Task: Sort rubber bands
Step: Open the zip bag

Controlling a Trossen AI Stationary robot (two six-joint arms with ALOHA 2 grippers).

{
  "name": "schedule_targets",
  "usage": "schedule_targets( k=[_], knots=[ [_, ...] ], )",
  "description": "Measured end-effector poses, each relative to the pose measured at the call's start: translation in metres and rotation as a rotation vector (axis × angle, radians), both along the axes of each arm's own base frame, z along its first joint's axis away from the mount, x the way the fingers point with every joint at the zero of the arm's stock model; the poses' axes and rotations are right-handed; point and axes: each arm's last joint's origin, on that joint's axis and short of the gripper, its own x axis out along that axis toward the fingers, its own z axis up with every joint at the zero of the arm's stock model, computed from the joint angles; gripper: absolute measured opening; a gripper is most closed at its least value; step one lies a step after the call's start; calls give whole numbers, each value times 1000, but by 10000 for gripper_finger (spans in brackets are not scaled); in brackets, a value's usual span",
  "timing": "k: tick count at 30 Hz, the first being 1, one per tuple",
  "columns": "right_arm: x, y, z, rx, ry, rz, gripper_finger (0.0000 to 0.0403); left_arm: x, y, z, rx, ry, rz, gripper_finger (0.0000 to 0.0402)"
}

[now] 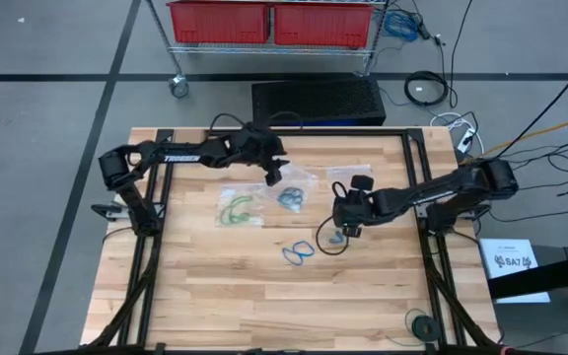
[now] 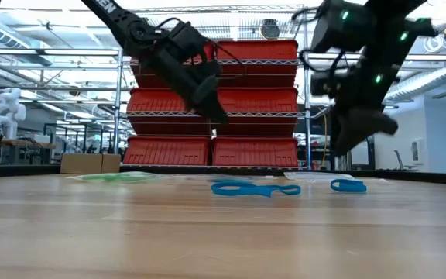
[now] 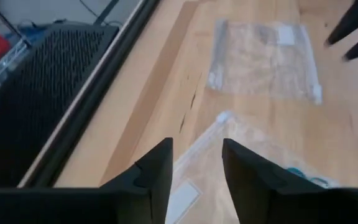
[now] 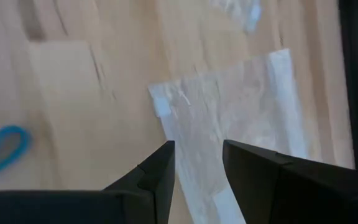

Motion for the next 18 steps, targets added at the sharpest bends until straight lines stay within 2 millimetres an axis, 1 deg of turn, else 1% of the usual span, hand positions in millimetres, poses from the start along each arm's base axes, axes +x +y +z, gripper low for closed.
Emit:
schedule_targets(
  k=[2, 6, 10, 13, 15, 18],
  knots=[
    [4, -4, -11, -13, 46, 19, 126, -1, -2, 8, 27, -3, -19, 148],
    [9, -12, -29, -24, 115, 6, 126, -11, -7, 21, 36, 20, -30, 149],
    [12, -23, -43, -76, 167, -25, 126, -21, -12, 32, 36, 28, -32, 150],
    [15, -32, -50, -88, 185, -34, 122, -25, -14, 37, 32, 35, -32, 150],
    [16, -35, -51, -88, 187, -31, 108, -28, -15, 38, 29, 47, -29, 150],
    [17, -36, -49, -86, 172, -27, 58, -30, -16, 39, 23, 58, -28, 150]
  ],
)
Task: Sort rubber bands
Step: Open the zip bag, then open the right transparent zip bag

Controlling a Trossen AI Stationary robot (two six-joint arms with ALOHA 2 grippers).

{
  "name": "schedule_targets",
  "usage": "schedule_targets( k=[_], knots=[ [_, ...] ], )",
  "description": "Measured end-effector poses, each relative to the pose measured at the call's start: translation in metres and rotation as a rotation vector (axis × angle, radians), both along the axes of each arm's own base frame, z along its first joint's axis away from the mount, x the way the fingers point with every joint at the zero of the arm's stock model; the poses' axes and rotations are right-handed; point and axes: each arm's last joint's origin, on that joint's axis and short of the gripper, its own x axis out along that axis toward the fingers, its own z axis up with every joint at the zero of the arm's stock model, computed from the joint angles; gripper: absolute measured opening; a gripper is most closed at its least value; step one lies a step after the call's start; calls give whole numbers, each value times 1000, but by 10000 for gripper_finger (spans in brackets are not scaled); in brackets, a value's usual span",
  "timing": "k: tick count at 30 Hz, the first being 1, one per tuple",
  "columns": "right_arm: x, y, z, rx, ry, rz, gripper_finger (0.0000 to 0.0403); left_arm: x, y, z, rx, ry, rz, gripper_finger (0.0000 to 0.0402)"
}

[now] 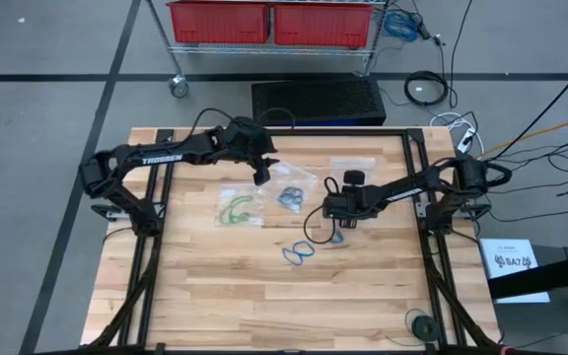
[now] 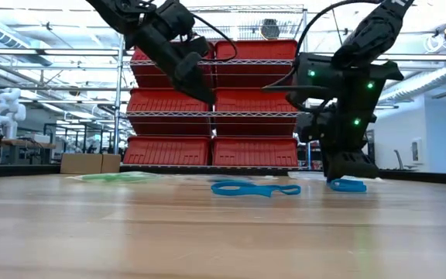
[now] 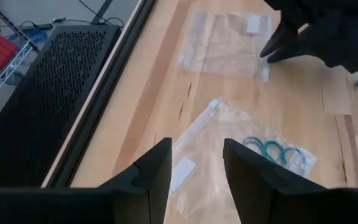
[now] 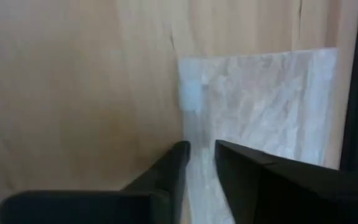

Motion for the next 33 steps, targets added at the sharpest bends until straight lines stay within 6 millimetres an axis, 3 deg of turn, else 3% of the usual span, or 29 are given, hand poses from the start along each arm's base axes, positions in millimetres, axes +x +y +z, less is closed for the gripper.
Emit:
schedule_targets(
  k=[3, 13, 17, 26, 30, 33],
  knots=[
    [-2, 1, 7, 25, -20, 13, 10, -2, -1, 1, -2, 4, 0, 150],
    [-11, 14, 53, 105, -246, 5, 9, -2, -2, 1, -11, 7, -9, 150],
    [-10, 15, 50, 108, -235, 2, 50, -2, -2, 0, -19, 11, -10, 150],
    [1, 6, 20, 53, -173, -62, 209, -1, -8, -2, -31, 34, -30, 150],
    [2, -8, 7, -2, -131, -131, 229, -1, -9, -2, -34, 38, -32, 150],
    [2, -15, -3, 2, -79, -137, 211, -1, -9, -2, -36, 40, -31, 150]
  ],
)
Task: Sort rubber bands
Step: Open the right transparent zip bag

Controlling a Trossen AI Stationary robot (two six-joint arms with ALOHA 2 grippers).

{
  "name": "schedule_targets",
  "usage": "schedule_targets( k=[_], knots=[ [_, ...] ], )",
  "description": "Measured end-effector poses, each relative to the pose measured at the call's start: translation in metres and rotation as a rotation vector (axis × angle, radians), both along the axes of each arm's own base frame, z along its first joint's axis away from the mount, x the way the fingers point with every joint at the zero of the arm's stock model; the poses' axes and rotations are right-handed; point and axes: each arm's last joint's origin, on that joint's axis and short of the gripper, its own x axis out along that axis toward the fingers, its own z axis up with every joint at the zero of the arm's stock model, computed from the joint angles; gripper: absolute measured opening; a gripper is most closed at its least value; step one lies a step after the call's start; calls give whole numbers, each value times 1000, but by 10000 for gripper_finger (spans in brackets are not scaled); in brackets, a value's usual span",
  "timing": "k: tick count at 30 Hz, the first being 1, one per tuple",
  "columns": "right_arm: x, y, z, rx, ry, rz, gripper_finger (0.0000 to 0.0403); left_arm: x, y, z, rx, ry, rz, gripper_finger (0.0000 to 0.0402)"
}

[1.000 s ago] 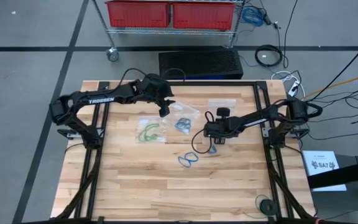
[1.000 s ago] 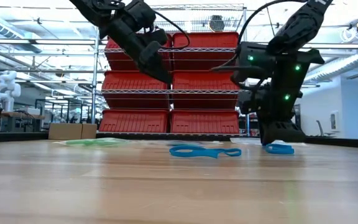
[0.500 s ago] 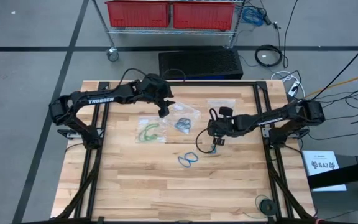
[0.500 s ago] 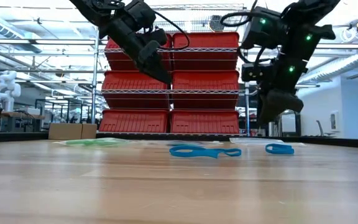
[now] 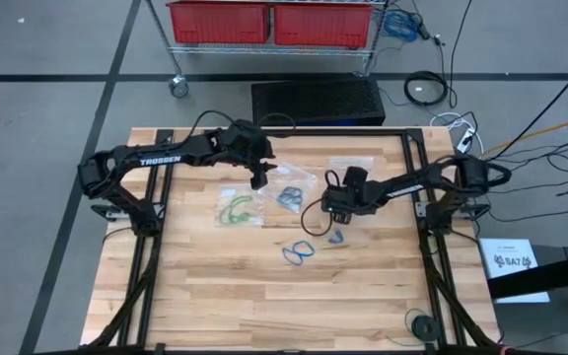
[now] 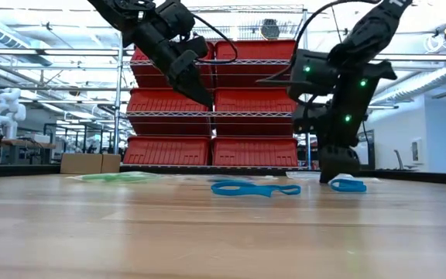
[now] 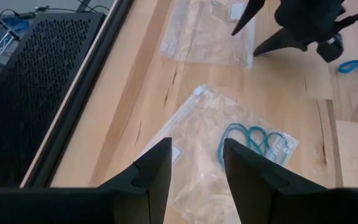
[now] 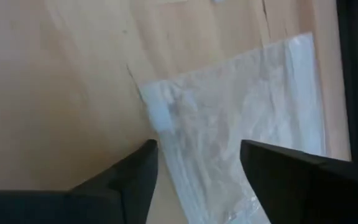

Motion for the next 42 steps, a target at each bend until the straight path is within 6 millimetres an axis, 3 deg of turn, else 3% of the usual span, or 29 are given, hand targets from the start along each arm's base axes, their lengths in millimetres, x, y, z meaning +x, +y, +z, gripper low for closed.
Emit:
schedule_targets(
  k=[3, 7, 8, 12, 18, 27, 33, 42],
  knots=[
    [1, 0, -5, -11, 33, 31, 155, 0, 0, 0, -1, -1, -2, 150],
    [1, 9, -1, 12, 21, 75, 33, 1, -2, 0, -4, -9, -35, 150],
    [1, 12, 2, 11, 10, 86, 18, 2, -3, 1, -7, -13, -62, 150],
    [-4, 23, 24, 45, -79, 89, 14, 6, -12, 2, -30, -44, -169, 150],
    [-10, 43, 72, 161, -285, 100, 3, 15, -29, 6, -12, -104, -286, 150],
    [-6, 74, 145, 261, -584, 175, 1, 35, -79, 8, 14, -194, -563, 152],
    [0, 87, 163, 249, -637, 224, 0, 45, -99, 7, 51, -220, -551, 171],
    [2, 91, 168, 215, -675, 231, 0, 48, -100, 11, 1, -248, -413, 176]
  ],
)
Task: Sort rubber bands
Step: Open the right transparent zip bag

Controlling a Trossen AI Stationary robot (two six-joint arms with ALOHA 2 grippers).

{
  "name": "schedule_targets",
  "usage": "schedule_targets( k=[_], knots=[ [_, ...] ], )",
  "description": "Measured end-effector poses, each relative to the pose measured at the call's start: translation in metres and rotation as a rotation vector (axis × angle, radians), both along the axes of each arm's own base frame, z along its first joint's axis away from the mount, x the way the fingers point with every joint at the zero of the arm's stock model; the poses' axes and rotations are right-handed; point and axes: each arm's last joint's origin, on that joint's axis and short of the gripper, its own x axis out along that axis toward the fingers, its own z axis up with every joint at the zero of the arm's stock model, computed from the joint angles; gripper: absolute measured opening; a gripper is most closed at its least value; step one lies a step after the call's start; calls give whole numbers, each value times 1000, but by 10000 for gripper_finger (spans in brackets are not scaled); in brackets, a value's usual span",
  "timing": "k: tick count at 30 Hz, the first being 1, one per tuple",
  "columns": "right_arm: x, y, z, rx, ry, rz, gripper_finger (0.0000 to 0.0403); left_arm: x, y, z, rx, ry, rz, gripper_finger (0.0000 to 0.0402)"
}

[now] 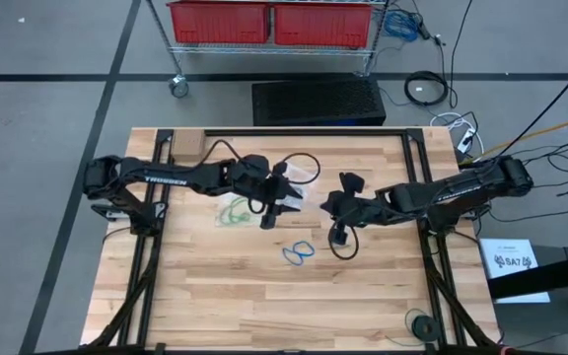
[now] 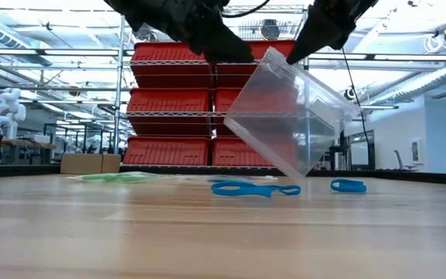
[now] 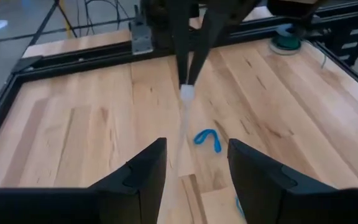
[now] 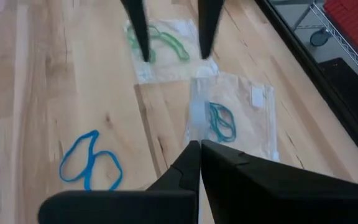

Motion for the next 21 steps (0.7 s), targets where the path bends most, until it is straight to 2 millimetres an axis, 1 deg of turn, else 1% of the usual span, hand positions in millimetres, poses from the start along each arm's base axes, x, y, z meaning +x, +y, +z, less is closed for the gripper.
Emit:
schedule_targets(
  k=[6, 17, 21],
  knots=[
    [2, 1, 2, 0, -25, 18, 0, 2, -1, 4, 9, -45, 6, 176],
    [4, 2, 4, 12, -42, 38, 0, 3, -1, 6, -38, -56, 22, 176],
    [4, 2, 5, 10, -50, 44, 0, 6, -2, 2, -39, -52, 15, 176]
  ],
)
